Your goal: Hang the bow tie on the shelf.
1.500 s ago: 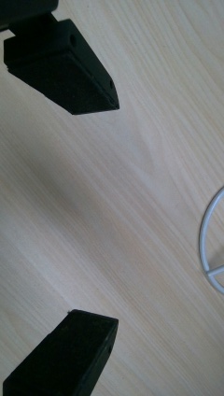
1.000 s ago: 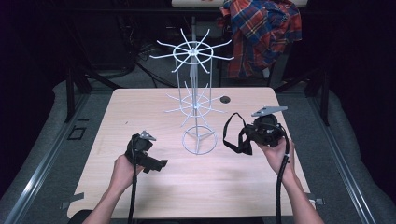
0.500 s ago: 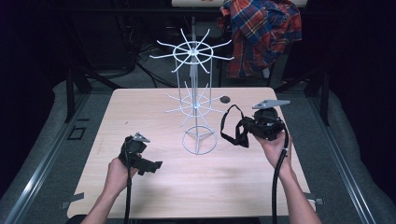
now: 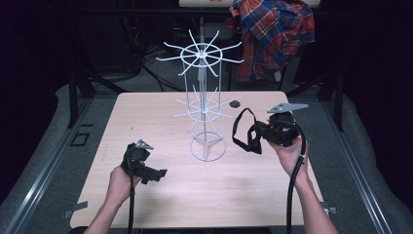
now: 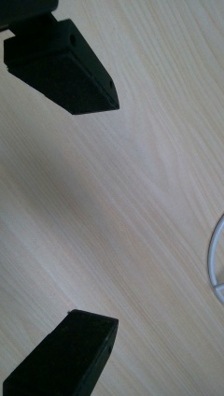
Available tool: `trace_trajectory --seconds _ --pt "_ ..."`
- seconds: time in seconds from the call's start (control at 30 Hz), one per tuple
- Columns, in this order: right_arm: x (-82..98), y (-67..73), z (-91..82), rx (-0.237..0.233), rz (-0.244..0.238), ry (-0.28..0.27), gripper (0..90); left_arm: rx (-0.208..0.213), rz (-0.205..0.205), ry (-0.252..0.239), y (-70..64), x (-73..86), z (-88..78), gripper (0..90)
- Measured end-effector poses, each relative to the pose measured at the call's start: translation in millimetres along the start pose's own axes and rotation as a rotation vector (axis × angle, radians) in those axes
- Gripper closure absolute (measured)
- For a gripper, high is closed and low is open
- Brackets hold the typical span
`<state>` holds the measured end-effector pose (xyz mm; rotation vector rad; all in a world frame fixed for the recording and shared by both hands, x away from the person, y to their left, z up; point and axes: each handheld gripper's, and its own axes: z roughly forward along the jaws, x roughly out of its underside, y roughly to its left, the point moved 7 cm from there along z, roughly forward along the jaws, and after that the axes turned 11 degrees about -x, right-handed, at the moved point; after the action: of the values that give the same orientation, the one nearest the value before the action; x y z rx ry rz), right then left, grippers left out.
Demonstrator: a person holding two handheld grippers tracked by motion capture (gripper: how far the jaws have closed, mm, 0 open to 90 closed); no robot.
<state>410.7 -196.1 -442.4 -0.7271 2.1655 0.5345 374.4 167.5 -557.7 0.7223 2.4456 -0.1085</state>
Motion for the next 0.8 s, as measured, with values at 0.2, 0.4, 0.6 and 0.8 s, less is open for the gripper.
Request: trace_trajectory --seconds 0.2,0.4,0.6,0.8 --pt "6.0 -1.9 -4.1 0.007 0.009 0.007 84.8 0.005 0.011 0.000 -3.5 -3.5 2.2 0.0" --pt "4.5 2.7 -7.5 -0.003 0.008 -0.004 84.8 0.007 0.014 0.000 -3.9 -3.8 2.7 0.0" --pt "0.8 8.5 -1.2 -0.013 -0.015 0.003 84.8 0.006 0.009 0.000 -3.6 -3.0 2.1 0.0" --pt "-5.0 12.6 6.2 -0.031 -0.023 -0.009 84.8 0.003 0.002 0.002 -2.3 -0.9 1.5 0.0"
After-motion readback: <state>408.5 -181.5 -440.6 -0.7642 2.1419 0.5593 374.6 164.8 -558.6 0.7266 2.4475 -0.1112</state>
